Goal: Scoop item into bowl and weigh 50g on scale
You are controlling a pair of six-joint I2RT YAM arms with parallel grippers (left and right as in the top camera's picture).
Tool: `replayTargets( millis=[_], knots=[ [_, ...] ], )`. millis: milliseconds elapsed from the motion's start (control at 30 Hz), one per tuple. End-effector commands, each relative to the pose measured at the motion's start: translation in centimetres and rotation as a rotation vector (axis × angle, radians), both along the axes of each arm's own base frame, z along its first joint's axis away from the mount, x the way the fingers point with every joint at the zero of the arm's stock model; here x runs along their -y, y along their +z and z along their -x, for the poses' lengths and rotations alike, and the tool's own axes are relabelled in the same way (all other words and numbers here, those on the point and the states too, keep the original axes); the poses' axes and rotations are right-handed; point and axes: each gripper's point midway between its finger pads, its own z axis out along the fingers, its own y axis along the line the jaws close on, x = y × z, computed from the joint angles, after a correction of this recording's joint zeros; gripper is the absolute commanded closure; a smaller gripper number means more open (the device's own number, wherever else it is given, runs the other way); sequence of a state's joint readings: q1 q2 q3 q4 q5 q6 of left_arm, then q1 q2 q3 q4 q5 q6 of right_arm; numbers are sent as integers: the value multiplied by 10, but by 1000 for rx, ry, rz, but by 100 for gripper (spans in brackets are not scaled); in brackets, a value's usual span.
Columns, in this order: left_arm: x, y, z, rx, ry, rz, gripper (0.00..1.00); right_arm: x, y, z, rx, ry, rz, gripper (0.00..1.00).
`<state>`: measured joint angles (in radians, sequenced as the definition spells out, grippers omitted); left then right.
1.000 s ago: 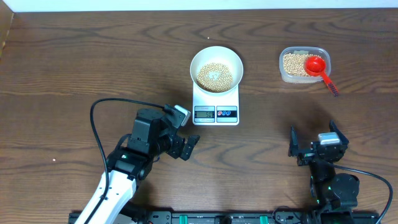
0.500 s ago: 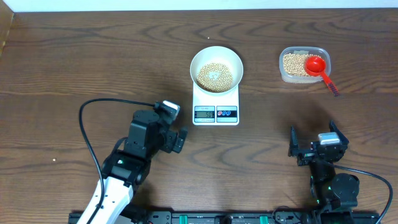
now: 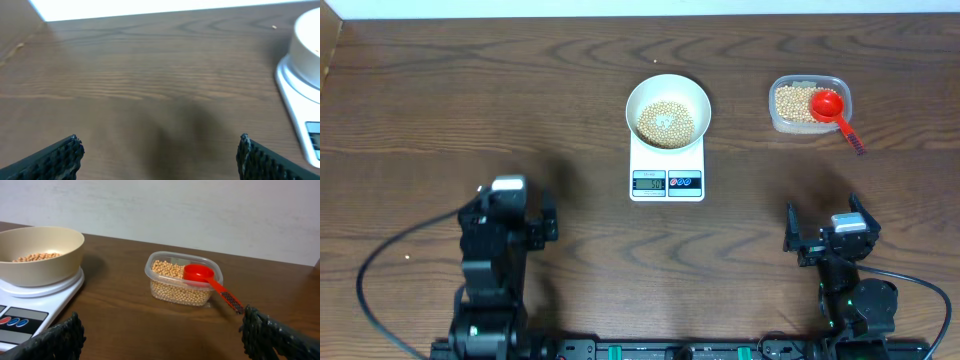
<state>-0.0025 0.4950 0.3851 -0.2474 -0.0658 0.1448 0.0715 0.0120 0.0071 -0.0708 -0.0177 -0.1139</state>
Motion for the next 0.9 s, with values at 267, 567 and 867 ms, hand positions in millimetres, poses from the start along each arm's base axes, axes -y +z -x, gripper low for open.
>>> replayTargets(
  millis=[267, 567, 867],
  knots=[
    [-22, -21, 27, 162, 99, -2, 0, 0, -1, 0, 0, -2, 8, 1],
    [-21, -35, 29, 196, 96, -4, 0, 0, -1, 0, 0, -2, 8, 1],
    [-15, -21, 23, 263, 57, 5, 0, 0, -1, 0, 0, -2, 8, 1]
  ],
)
